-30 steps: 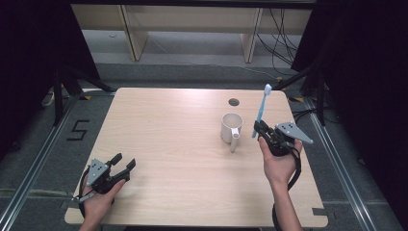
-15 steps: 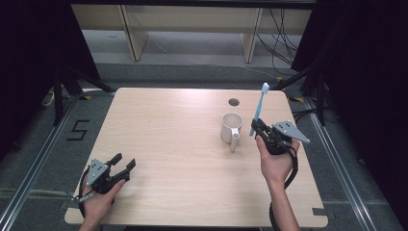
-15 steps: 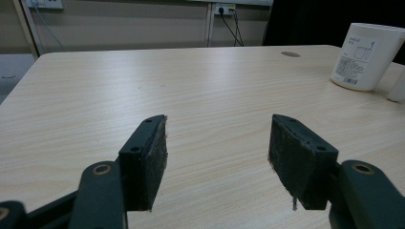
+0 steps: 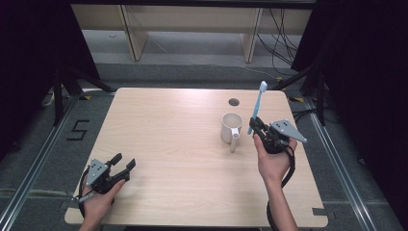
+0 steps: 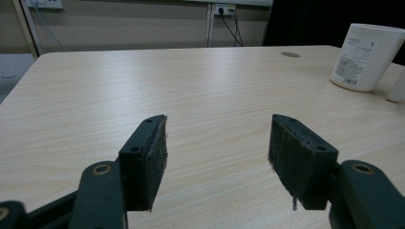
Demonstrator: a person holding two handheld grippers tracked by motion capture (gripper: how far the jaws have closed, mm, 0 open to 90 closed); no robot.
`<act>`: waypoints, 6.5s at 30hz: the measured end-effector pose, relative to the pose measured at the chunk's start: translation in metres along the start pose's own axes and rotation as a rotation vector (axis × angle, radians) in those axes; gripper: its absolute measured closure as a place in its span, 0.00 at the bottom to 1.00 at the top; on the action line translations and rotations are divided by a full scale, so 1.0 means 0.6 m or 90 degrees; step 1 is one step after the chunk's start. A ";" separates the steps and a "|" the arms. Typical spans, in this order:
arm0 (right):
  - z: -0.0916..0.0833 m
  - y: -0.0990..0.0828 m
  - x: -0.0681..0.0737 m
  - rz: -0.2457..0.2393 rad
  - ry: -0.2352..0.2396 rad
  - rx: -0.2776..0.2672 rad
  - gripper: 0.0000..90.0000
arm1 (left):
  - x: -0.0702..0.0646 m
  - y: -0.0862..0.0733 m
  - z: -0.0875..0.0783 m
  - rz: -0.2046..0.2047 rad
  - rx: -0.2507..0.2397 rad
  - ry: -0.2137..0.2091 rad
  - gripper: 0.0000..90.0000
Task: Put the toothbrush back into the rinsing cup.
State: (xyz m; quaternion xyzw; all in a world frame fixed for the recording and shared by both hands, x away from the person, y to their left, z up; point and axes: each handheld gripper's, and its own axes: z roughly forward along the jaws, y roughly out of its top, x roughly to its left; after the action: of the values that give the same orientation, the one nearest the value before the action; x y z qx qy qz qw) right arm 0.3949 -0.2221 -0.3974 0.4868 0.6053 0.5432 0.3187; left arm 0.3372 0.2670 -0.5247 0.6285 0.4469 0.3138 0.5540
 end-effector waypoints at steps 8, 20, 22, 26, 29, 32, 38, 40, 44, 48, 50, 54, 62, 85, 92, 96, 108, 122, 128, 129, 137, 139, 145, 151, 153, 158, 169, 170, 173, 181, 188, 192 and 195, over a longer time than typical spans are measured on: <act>0.004 0.001 0.005 -0.007 0.006 -0.001 0.88 | -0.001 0.001 -0.002 -0.001 0.009 0.005 0.42; 0.011 0.001 0.012 -0.015 0.002 -0.004 0.88 | 0.000 0.001 -0.003 -0.003 0.008 0.004 0.42; 0.014 0.001 0.013 -0.011 0.008 -0.006 0.88 | 0.000 0.001 -0.003 -0.003 0.008 0.004 0.42; 0.016 0.003 0.014 -0.015 0.009 -0.010 0.88 | 0.000 0.001 -0.003 -0.004 0.008 0.004 0.42; 0.017 0.004 0.016 -0.015 0.010 -0.011 0.88 | 0.000 0.001 -0.003 -0.003 0.008 0.004 0.42; 0.018 0.003 0.017 -0.017 0.005 -0.010 0.88 | 0.000 0.001 -0.003 -0.003 0.008 0.004 0.42; 0.024 0.000 0.021 -0.009 0.010 -0.012 0.88 | 0.000 0.001 -0.003 -0.004 0.006 0.004 0.42; 0.026 0.000 0.019 -0.027 0.008 -0.015 0.88 | 0.000 0.001 -0.003 -0.004 0.006 0.004 0.42; 0.029 -0.003 0.024 -0.013 0.010 -0.013 0.88 | 0.001 0.001 -0.003 -0.001 0.006 0.003 0.42; 0.031 -0.003 0.027 -0.018 0.010 -0.015 0.88 | 0.002 0.000 -0.001 0.000 -0.001 -0.001 0.42; 0.032 -0.004 0.031 -0.007 0.009 -0.013 0.88 | 0.001 0.001 -0.003 -0.001 0.007 0.004 0.42; 0.033 -0.006 0.030 -0.007 0.008 -0.015 0.88 | 0.002 0.000 -0.001 -0.001 -0.003 -0.002 0.42; 0.037 -0.011 0.030 -0.013 0.007 -0.019 0.88 | 0.002 0.000 0.000 0.000 -0.005 -0.003 0.42; 0.049 -0.029 0.038 -0.017 0.011 -0.005 0.88 | 0.001 0.001 -0.003 -0.001 0.006 0.002 0.42; 0.052 -0.033 0.038 -0.020 0.007 -0.004 0.88 | 0.001 0.001 -0.003 -0.002 0.005 0.002 0.42; 0.052 -0.035 0.037 -0.018 0.006 0.000 0.88 | 0.001 0.001 -0.003 -0.002 0.005 0.002 0.42; 0.056 -0.045 0.034 -0.017 0.003 0.006 0.88 | 0.001 0.001 -0.003 -0.003 0.004 0.002 0.42; 0.059 -0.053 0.034 -0.019 0.003 0.009 0.88 | 0.001 0.000 -0.003 -0.004 0.002 0.001 0.42; 0.061 -0.057 0.033 -0.020 0.001 0.016 0.88 | 0.001 0.000 -0.003 -0.004 0.003 0.001 0.42; 0.061 -0.058 0.033 -0.018 -0.002 0.015 0.88 | 0.001 0.000 -0.003 -0.003 0.003 0.001 0.42; 0.063 -0.063 0.037 -0.006 -0.006 0.019 0.88 | 0.001 0.000 -0.003 -0.002 0.003 0.001 0.42; 0.065 -0.063 0.035 -0.022 -0.004 0.020 0.88 | 0.001 0.001 -0.003 -0.002 0.003 0.001 0.42; 0.065 -0.067 0.036 -0.011 -0.010 0.017 0.88 | 0.001 0.000 -0.003 -0.003 0.003 0.001 0.42; 0.065 -0.069 0.032 -0.032 -0.014 0.018 0.88 | 0.001 0.000 -0.003 -0.002 0.003 0.001 0.42; 0.066 -0.070 0.032 -0.029 -0.008 0.022 0.88 | 0.001 0.000 -0.003 -0.002 0.003 0.001 0.42; 0.065 -0.073 0.037 -0.017 -0.019 0.022 0.88 | 0.000 0.000 -0.003 -0.007 0.004 0.003 0.42; 0.069 -0.082 0.033 -0.037 -0.014 0.023 0.88 | 0.000 0.000 -0.003 -0.006 0.002 0.003 0.42; 0.069 -0.083 0.033 -0.042 -0.015 0.023 0.88 | 0.000 0.000 -0.003 -0.006 0.003 0.003 0.42; 0.069 -0.085 0.034 -0.033 -0.015 0.020 0.88 | 0.000 0.000 -0.003 -0.007 0.004 0.003 0.42; 0.071 -0.087 0.035 -0.034 -0.017 0.024 0.88 | 0.001 -0.001 0.000 -0.004 -0.007 -0.005 0.42; 0.073 -0.090 0.034 -0.047 -0.019 0.020 0.88 | 0.000 0.000 -0.003 -0.004 0.003 0.001 0.42; 0.073 -0.093 0.036 -0.038 -0.019 0.027 0.88 | 0.000 0.000 -0.003 -0.006 0.004 0.003 0.42; 0.074 -0.094 0.035 -0.042 -0.018 0.026 0.88 | 0.001 -0.001 -0.001 -0.006 -0.006 -0.003 0.42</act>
State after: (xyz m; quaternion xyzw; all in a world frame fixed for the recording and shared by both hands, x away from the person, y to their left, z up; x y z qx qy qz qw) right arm 0.4150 -0.1836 -0.4584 0.4807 0.6275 0.5130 0.3347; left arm 0.3369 0.2675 -0.5250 0.6243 0.4471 0.3119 0.5595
